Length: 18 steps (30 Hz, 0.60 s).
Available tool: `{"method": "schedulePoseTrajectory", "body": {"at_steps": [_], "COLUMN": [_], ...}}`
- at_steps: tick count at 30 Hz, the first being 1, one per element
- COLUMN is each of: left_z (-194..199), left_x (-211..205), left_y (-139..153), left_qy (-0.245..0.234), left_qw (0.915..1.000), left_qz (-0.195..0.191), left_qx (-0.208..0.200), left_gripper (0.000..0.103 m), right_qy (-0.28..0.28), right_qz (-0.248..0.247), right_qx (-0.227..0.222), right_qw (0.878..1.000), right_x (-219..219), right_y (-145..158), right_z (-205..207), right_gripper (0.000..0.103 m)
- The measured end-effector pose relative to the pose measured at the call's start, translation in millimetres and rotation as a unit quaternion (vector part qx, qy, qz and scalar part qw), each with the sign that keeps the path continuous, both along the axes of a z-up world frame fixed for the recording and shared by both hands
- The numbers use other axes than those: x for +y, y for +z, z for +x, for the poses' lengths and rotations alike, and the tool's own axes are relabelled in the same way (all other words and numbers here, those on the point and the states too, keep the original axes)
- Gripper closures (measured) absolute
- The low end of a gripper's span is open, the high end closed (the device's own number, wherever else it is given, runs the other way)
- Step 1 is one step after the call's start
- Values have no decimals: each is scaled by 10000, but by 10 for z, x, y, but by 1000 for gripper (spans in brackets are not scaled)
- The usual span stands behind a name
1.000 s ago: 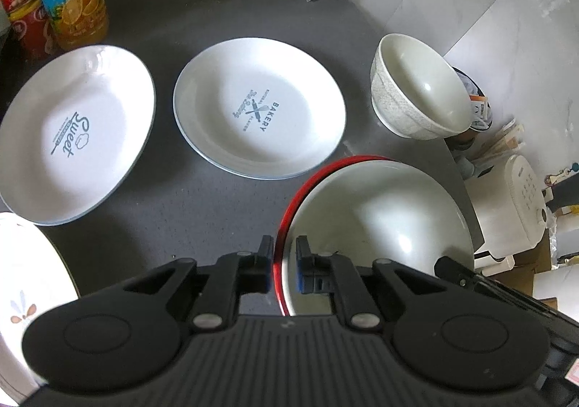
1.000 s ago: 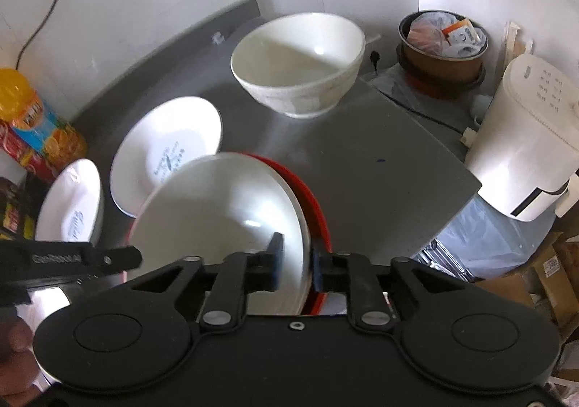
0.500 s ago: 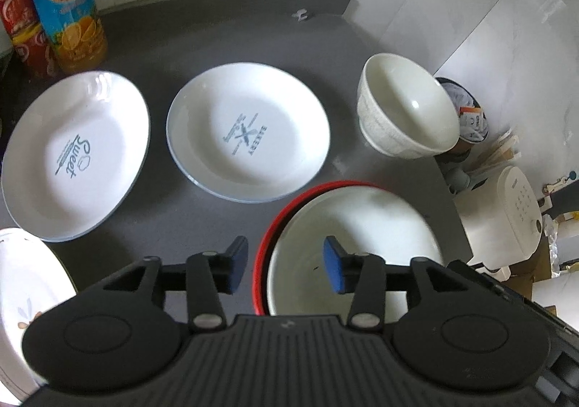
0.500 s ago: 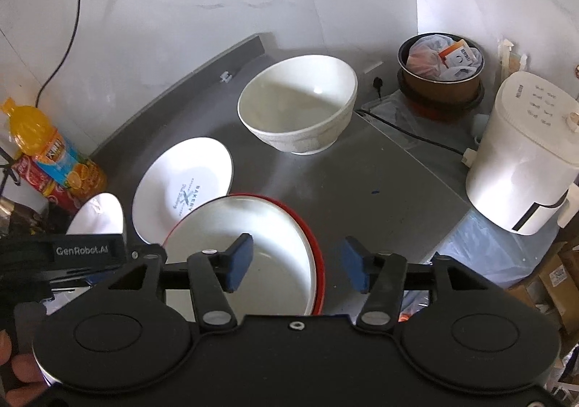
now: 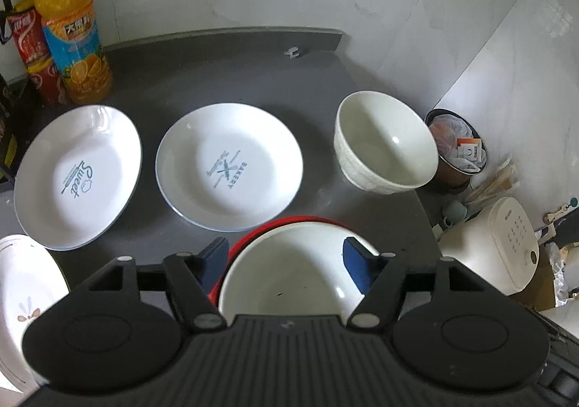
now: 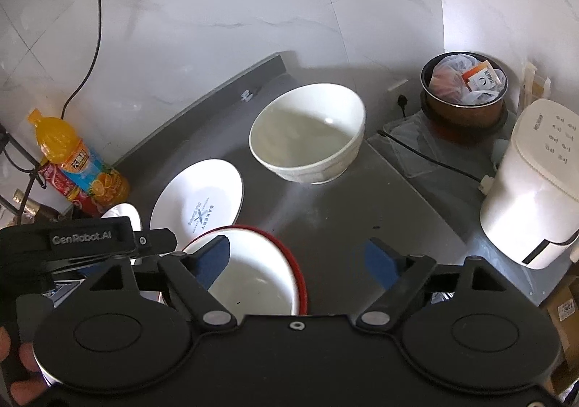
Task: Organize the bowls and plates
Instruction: 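Move the right tool to the rim of the smaller white bowl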
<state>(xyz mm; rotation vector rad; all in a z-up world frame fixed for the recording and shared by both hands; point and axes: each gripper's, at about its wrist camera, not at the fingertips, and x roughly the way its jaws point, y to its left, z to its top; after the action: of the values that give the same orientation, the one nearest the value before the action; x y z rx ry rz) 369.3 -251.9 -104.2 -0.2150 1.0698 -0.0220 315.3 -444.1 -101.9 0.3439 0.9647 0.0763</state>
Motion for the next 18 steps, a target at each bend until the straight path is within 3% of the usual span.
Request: {"method": "schedulePoseTrajectory", "body": {"at_steps": [9, 18], "left_z": [70, 465], "left_x": [-131, -217], "left_y": [59, 10], "left_qy": [2, -149], "left_qw": [10000, 9999], "left_qz": [54, -9], "left_qx": [-11, -41], "left_gripper": [34, 34], "right_qy": [-56, -302], "right_qz": [125, 120], "right_qx": [6, 42], "right_qw": [9999, 9995], "right_x": [-119, -228], "right_y": [-26, -131], "right_z": [113, 407], "right_gripper": [20, 21]}}
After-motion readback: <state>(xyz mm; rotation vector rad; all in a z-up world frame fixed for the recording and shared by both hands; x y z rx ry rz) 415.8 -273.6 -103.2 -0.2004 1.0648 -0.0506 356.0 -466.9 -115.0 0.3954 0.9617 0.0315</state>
